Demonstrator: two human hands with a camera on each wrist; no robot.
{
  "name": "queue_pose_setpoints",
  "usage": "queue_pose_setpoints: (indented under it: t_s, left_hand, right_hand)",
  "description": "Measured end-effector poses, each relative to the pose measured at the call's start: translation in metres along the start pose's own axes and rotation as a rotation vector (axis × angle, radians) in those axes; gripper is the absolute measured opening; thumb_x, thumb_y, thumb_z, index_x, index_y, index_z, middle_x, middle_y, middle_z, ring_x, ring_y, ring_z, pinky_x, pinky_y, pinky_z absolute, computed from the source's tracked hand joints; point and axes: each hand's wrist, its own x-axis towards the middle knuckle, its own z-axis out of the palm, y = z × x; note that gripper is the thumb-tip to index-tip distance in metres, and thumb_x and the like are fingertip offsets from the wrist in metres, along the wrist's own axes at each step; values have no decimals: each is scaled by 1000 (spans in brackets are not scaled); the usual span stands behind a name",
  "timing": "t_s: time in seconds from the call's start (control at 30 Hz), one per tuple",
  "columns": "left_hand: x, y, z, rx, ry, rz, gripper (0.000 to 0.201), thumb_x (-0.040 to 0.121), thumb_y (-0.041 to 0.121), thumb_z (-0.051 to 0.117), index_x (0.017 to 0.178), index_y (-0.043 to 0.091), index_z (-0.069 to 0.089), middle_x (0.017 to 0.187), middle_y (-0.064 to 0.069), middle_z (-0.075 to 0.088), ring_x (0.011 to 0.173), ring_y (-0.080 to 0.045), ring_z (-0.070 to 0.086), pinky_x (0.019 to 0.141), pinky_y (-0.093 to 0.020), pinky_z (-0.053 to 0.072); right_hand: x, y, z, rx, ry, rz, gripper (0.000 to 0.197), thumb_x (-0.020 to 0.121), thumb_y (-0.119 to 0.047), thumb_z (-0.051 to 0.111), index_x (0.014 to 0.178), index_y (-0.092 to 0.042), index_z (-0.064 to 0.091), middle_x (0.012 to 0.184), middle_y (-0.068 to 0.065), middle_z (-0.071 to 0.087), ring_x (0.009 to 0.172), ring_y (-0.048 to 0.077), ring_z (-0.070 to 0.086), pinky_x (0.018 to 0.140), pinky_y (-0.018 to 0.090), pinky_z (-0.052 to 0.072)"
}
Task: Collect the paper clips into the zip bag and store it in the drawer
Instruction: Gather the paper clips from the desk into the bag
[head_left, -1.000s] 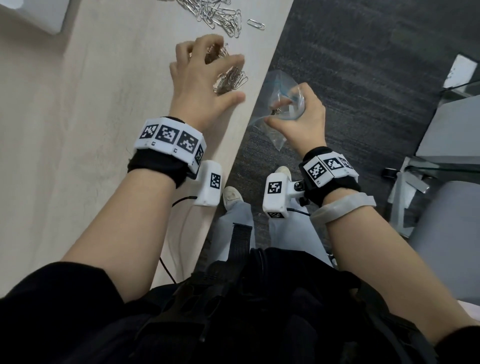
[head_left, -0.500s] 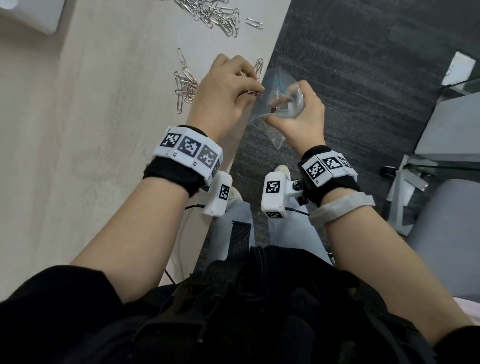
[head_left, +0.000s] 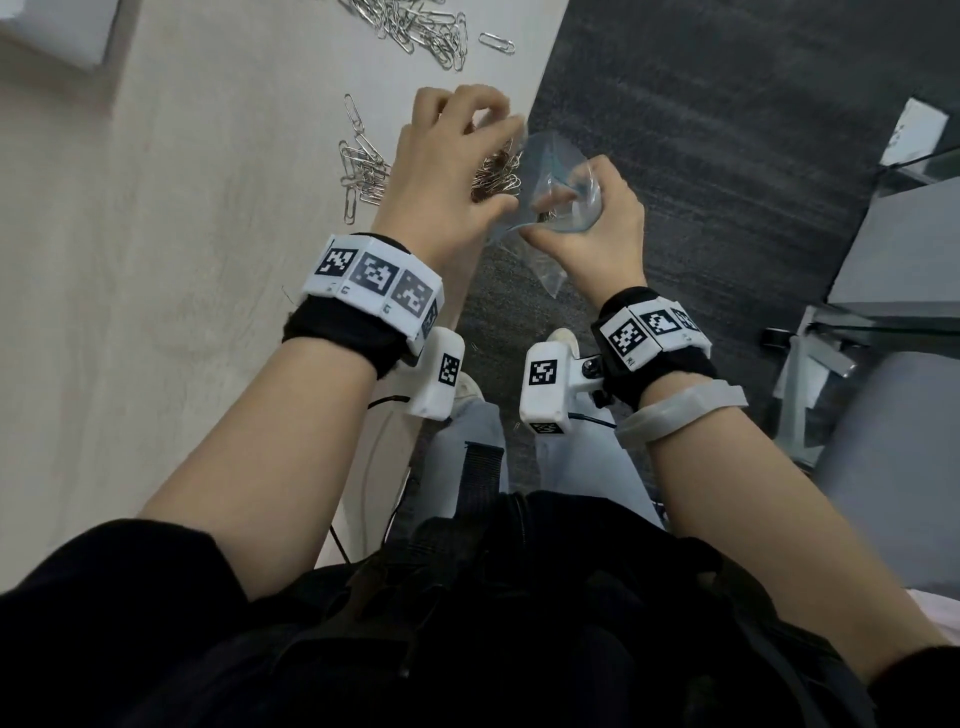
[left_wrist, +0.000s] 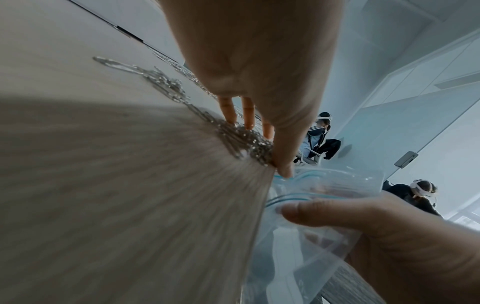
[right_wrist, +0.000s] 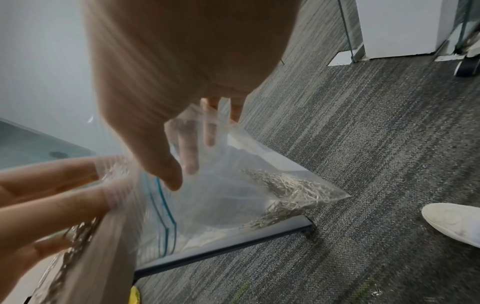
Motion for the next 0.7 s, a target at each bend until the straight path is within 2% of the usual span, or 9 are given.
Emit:
queue_pose_setpoints:
  t_s: [0.1,0.27,0.33,0.43,0.5,0.57,0.63,0.7]
  left_hand:
    - [0,2,4,-70,33,-8,42,80,24,67,120,16,60,124,-2,53,113,-24,40,88,-30,41]
    - [-3,2,14,-81,109,22,24,80,16,66,104,11,69,108,-7,61,103,-24,46,78,-38,46]
    - [-2,4,17,-108,113,41,23,80,17,64,99,8,70,104,-11,62,98,-17,40,76,-38,46]
    - [-1,9,17,-136,105,92,29,77,24,61,98,6,71,100,-15,63,92,-15,35,76,-32,40]
    - [-2,9,15,-151,91,103,33,74,17,67,106,8,69,102,-13,64,96,-17,39,79,-27,37]
    - [-5,6,11,-161,114,101,38,74,18,68,112,12,67,107,-9,65,101,-19,41,83,-28,38]
    - [-9,1,5,-150,166,100,38,77,27,65,114,17,66,113,-4,64,104,-16,39,86,-35,41]
    - [-14,-5,-4,-100,147,59,49,74,46,63,119,24,62,124,0,58,113,-21,40,90,-44,42]
  right_hand:
    - [0,-1,0,-4,12,-2,38,54,-47,72,72,-38,41,89,9,69,93,28,63,83,47,51]
    - [-2,-3,-1,-12,21,-21,35,55,-44,70,73,-33,42,87,10,67,89,27,61,78,44,51]
    - [-2,-3,-1,-8,25,-8,35,55,-39,70,75,-25,45,85,9,65,86,27,59,76,44,50]
    - [-2,-4,0,-1,30,7,35,57,-35,72,70,-34,39,82,7,63,83,26,57,74,46,51]
    - [-2,-4,1,0,26,4,36,56,-37,72,70,-36,39,84,10,66,86,30,60,76,47,51]
    - [-3,-3,1,-4,21,0,37,55,-39,73,70,-37,39,85,11,67,89,31,61,78,48,51]
    - [-4,-3,2,9,28,-3,36,55,-38,73,70,-38,40,85,10,67,89,30,61,79,49,51]
    - [-4,-2,3,13,28,0,36,55,-39,73,71,-37,41,86,10,67,89,30,62,80,48,51]
